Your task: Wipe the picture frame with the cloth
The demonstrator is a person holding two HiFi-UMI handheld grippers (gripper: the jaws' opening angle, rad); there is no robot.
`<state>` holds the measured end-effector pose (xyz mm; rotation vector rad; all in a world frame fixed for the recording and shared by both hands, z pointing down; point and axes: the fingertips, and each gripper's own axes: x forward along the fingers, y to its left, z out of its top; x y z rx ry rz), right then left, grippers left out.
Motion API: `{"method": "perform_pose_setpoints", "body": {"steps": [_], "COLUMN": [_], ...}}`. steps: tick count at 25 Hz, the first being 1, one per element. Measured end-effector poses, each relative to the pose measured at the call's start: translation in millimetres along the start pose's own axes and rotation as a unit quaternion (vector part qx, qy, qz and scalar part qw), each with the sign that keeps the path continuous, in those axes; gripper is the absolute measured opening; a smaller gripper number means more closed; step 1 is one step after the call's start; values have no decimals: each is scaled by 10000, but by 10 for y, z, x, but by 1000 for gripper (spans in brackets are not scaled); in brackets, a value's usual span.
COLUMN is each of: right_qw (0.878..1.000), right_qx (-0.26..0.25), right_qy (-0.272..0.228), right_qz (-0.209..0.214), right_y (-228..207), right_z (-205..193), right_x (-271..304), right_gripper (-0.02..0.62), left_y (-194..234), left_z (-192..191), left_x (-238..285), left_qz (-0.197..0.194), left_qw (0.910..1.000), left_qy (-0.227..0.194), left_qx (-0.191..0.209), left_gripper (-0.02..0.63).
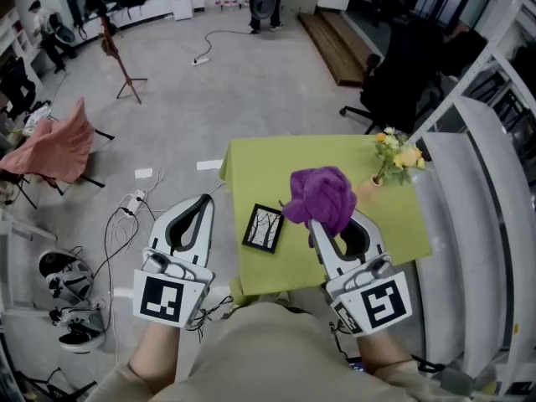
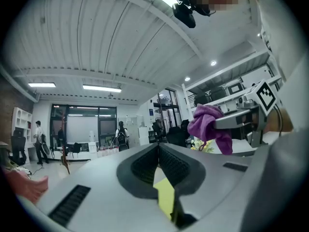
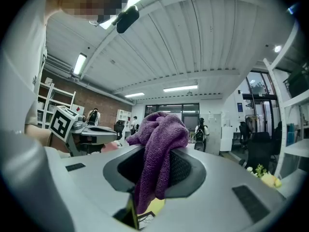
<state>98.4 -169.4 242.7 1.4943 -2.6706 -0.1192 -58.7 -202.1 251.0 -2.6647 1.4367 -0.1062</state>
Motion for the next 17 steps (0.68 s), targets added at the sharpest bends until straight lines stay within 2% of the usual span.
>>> {"method": "perform_pose_setpoints", "body": {"steps": [6, 17], "right_qw": [9999, 9998], "right_qx": [86, 180], "right_qy": [59, -84], "right_qz": [132, 1], "right_y": [93, 68], "right_z": [-86, -61], "right_x": [48, 50], "right_gripper": [106, 104], "left_y": [-50, -65], "left_z": [-85, -64], "left_x": [-21, -26], "left_qz": [-30, -126], "left_qw": [9999, 9996], "left_qy": [109, 57], "left_qx": [-75, -244], "left_gripper": [9, 9]}}
